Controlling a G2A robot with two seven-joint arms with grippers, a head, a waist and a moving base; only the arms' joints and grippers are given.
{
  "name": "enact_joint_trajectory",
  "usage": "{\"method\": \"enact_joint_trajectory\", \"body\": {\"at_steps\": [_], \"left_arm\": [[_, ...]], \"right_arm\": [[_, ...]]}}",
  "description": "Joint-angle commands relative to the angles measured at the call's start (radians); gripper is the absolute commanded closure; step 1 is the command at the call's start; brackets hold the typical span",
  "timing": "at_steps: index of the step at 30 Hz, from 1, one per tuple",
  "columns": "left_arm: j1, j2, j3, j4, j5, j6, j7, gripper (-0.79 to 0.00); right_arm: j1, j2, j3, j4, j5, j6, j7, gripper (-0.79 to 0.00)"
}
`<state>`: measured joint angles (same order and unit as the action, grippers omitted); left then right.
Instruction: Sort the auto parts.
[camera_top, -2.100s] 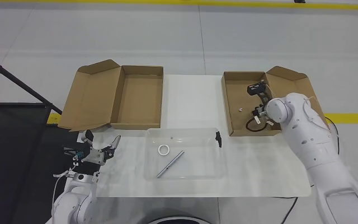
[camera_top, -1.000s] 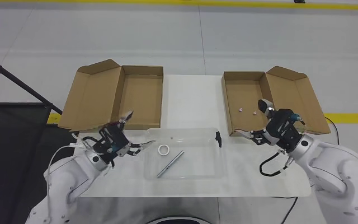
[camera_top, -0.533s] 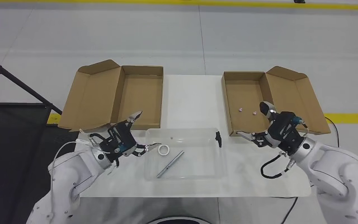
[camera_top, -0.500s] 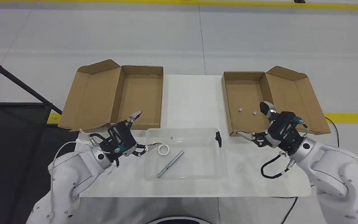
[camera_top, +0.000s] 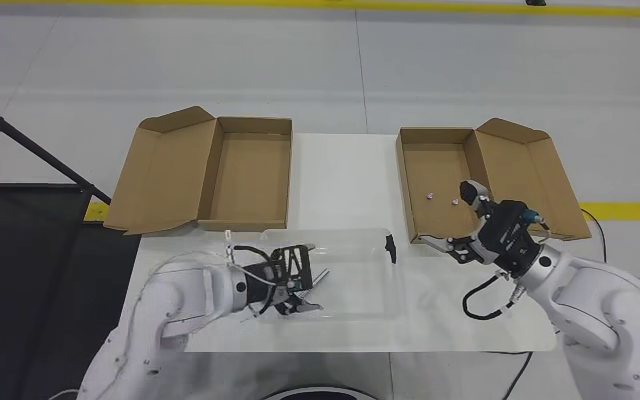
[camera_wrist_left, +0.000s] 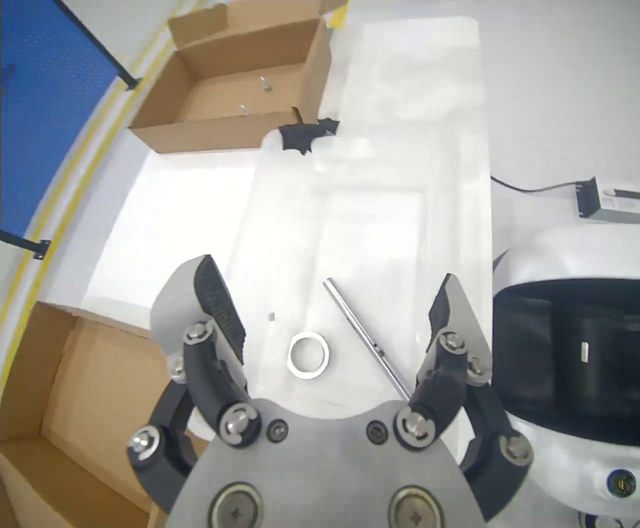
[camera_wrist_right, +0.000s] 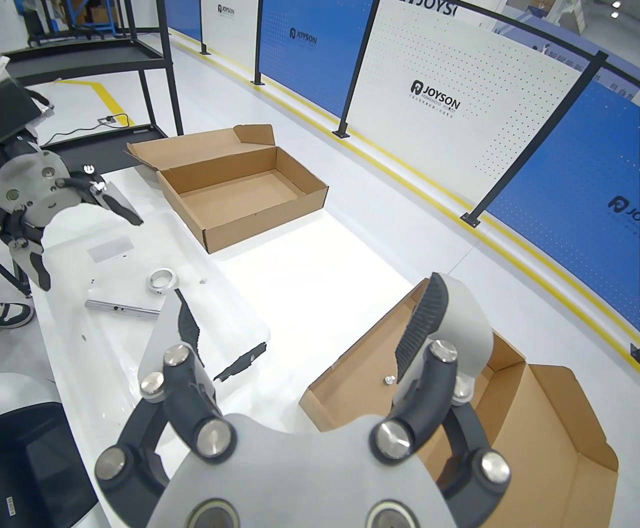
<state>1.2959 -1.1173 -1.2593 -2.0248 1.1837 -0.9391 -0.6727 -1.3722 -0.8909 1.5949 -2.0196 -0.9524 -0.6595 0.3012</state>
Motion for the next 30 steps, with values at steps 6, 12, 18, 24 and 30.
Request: {"method": "enact_joint_trajectory", "body": {"at_steps": [6,12,18,24,30], "left_arm": [[-0.166,-0.008,0.104,0.053,-0.214,0.134,-0.286,-0.785],[-0.164,-0.008,0.102,0.052,-0.211,0.143,-0.282,-0.785],[-0.125,-0.003,0.157,0.012,-0.091,0.217,-0.373,-0.785],[-0.231,-0.021,0.264,0.062,-0.166,0.298,-0.496,-0.785],[-0.34,-0.04,0.337,0.145,-0.241,0.453,-0.646,-0.785]], "right_arm": [[-0.006,0.0,0.011,-0.016,0.009,0.004,0.013,-0.785],[-0.006,0.0,0.011,-0.016,0.009,0.004,0.013,-0.785],[-0.006,0.0,0.011,-0.016,0.009,0.004,0.013,-0.785],[-0.006,0.0,0.011,-0.016,0.009,0.004,0.013,-0.785],[-0.006,0.0,0.011,-0.016,0.009,0.004,0.013,-0.785]]}}
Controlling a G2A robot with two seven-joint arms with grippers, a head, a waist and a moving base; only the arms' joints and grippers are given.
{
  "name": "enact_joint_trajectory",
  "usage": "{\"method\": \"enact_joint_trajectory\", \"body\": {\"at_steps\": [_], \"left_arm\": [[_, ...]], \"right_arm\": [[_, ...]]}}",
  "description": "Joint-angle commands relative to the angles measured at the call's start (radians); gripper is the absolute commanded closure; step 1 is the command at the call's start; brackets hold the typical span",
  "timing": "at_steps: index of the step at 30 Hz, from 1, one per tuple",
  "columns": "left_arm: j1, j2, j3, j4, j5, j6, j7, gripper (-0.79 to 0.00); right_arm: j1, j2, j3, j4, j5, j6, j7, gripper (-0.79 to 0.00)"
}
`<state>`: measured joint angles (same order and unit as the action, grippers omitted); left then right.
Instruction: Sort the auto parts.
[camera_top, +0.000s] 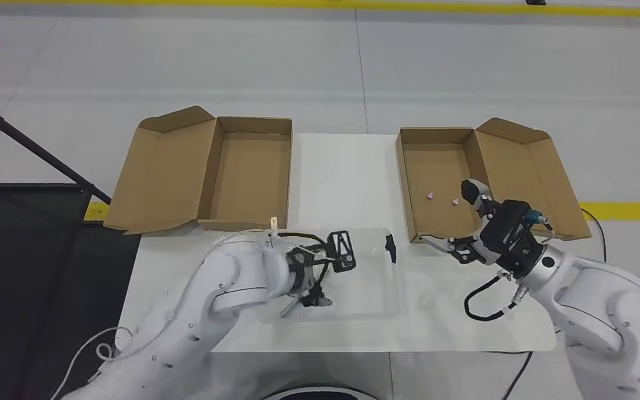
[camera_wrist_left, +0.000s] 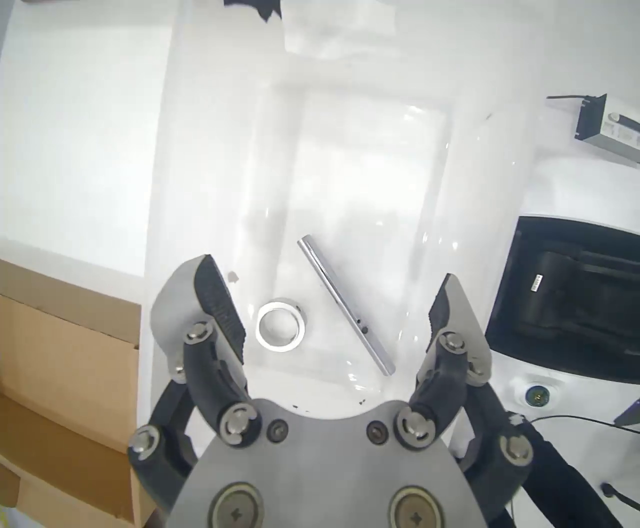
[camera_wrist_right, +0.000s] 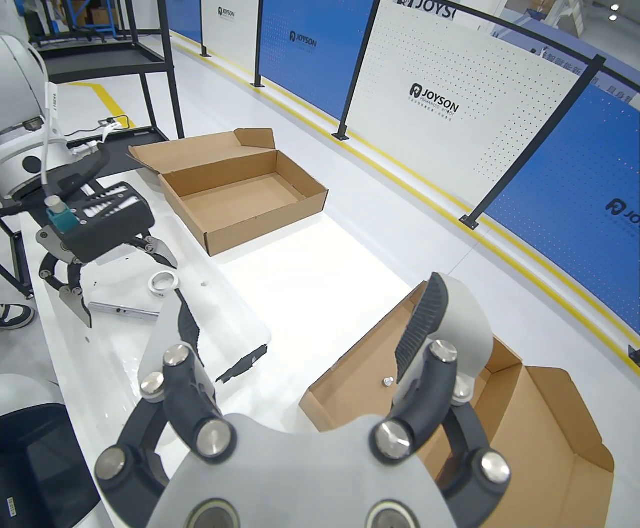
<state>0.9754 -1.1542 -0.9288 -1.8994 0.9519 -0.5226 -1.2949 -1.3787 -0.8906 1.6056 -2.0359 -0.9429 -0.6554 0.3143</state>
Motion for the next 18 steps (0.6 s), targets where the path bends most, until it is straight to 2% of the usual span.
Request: {"method": "enact_joint_trajectory", "body": {"at_steps": [1,5,13,15,18], "left_arm": [[-0.032,-0.006,0.014,0.034,-0.015,0.067,-0.036,-0.785],[-0.066,-0.018,0.041,0.08,-0.051,0.162,-0.071,-0.785],[-0.063,-0.018,0.041,0.081,-0.052,0.163,-0.063,-0.785],[-0.052,-0.017,0.046,0.102,-0.046,0.163,-0.044,-0.785],[-0.077,-0.025,0.069,0.131,-0.067,0.196,-0.073,-0.785]], "right_arm": [[0.0,0.0,0.0,0.0,0.0,0.0,0.0,-0.785],[0.0,0.0,0.0,0.0,0.0,0.0,0.0,-0.785],[0.0,0.0,0.0,0.0,0.0,0.0,0.0,-0.785],[0.0,0.0,0.0,0.0,0.0,0.0,0.0,-0.785],[0.0,0.0,0.0,0.0,0.0,0.0,0.0,-0.785]]}}
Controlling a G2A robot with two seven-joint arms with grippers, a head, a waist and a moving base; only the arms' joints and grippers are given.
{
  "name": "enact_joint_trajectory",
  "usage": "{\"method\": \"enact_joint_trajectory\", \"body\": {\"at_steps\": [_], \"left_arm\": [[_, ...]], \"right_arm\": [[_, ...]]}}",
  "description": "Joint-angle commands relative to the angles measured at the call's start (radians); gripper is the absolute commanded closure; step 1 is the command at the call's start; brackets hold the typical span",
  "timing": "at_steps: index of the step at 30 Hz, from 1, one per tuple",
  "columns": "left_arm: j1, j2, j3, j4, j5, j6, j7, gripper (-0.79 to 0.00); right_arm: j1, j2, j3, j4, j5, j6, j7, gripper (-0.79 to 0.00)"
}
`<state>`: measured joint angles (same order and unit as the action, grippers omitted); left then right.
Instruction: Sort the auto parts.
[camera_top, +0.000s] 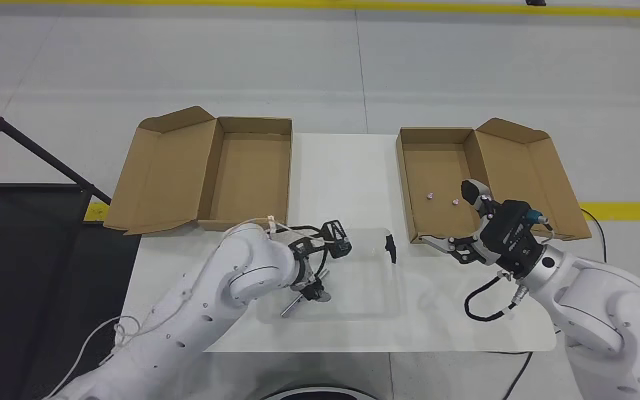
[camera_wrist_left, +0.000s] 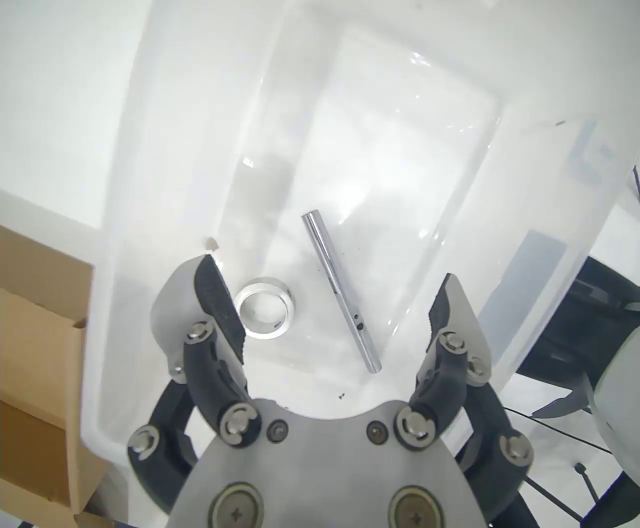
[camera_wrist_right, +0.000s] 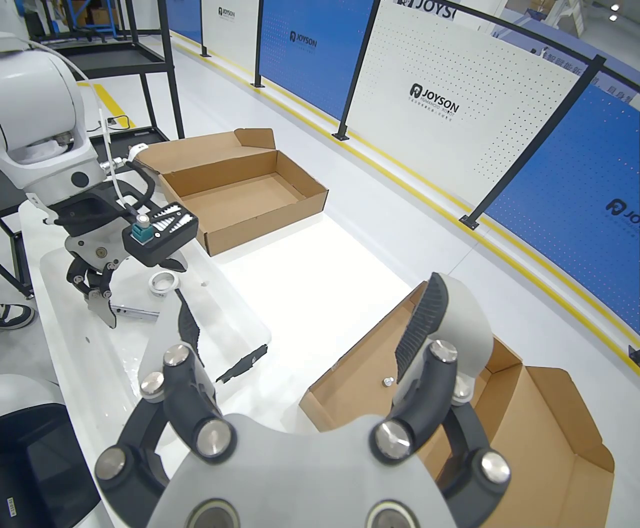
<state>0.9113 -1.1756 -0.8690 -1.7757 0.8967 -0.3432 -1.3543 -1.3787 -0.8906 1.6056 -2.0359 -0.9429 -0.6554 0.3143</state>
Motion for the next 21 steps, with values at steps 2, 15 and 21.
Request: {"method": "enact_joint_trajectory", "body": {"at_steps": [2,15,21], "left_arm": [[-0.036,-0.01,0.025,0.019,-0.028,0.041,-0.025,-0.72],[-0.119,-0.044,0.104,0.063,-0.076,0.206,-0.12,-0.385],[-0.11,-0.044,0.093,0.095,-0.103,0.238,-0.118,-0.385]], "right_arm": [[0.0,0.0,0.0,0.0,0.0,0.0,0.0,-0.785],[0.0,0.0,0.0,0.0,0.0,0.0,0.0,-0.785],[0.0,0.0,0.0,0.0,0.0,0.0,0.0,-0.785]]}}
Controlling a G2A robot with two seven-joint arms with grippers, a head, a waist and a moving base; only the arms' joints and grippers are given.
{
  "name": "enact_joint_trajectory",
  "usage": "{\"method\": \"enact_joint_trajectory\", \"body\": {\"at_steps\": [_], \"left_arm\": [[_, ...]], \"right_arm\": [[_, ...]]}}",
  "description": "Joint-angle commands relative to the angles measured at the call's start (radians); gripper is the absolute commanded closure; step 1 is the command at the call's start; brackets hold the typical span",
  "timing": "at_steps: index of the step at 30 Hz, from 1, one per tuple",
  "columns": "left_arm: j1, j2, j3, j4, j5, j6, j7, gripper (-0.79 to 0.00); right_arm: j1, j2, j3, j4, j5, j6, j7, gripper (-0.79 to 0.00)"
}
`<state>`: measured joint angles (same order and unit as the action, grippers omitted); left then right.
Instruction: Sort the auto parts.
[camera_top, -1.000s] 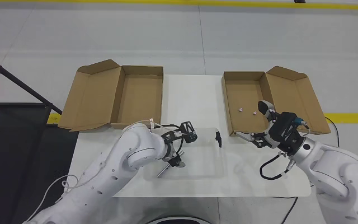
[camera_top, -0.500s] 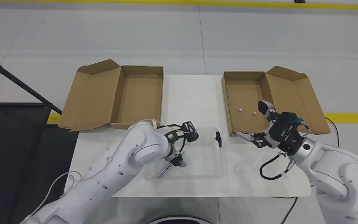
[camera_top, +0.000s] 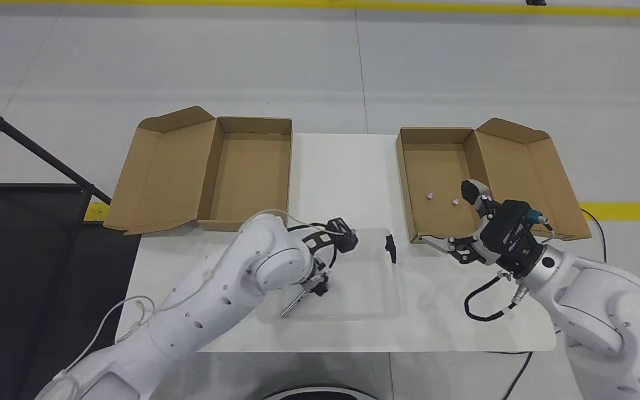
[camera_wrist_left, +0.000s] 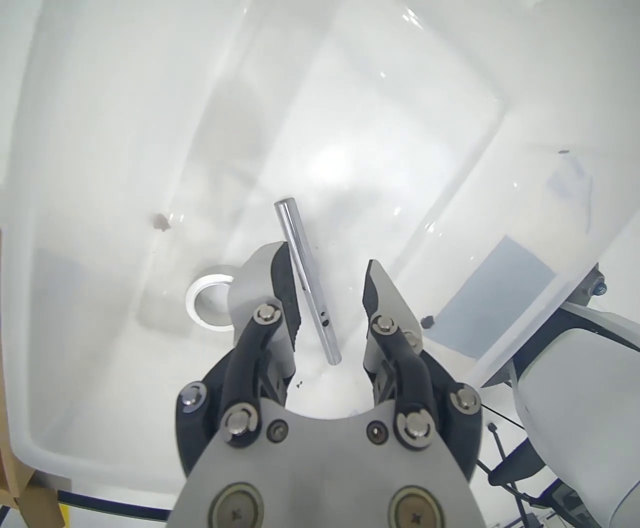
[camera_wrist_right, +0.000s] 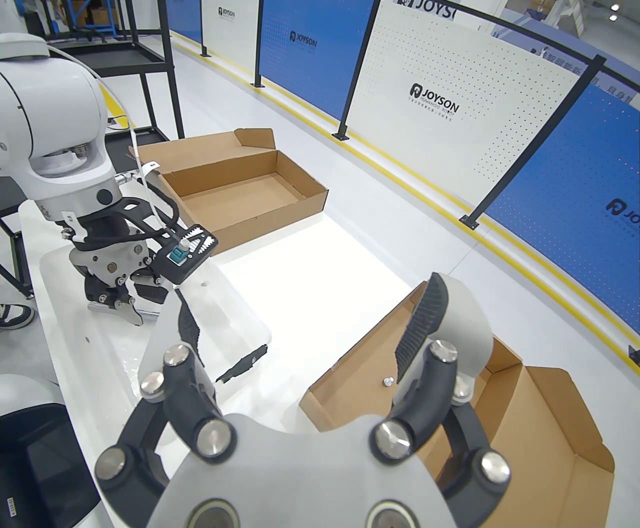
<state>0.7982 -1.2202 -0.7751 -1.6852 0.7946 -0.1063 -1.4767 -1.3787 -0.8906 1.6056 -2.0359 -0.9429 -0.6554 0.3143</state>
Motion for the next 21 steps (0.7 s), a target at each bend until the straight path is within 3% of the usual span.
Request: {"method": "enact_joint_trajectory", "body": {"at_steps": [1,21], "left_arm": [[0.007,0.001,0.0,0.008,0.001,0.001,0.009,-0.382],[0.022,-0.011,0.038,0.064,0.056,0.1,0.017,-0.342]], "right_arm": [[0.0,0.0,0.0,0.0,0.0,0.0,0.0,-0.785],[0.0,0.0,0.0,0.0,0.0,0.0,0.0,-0.785]]}}
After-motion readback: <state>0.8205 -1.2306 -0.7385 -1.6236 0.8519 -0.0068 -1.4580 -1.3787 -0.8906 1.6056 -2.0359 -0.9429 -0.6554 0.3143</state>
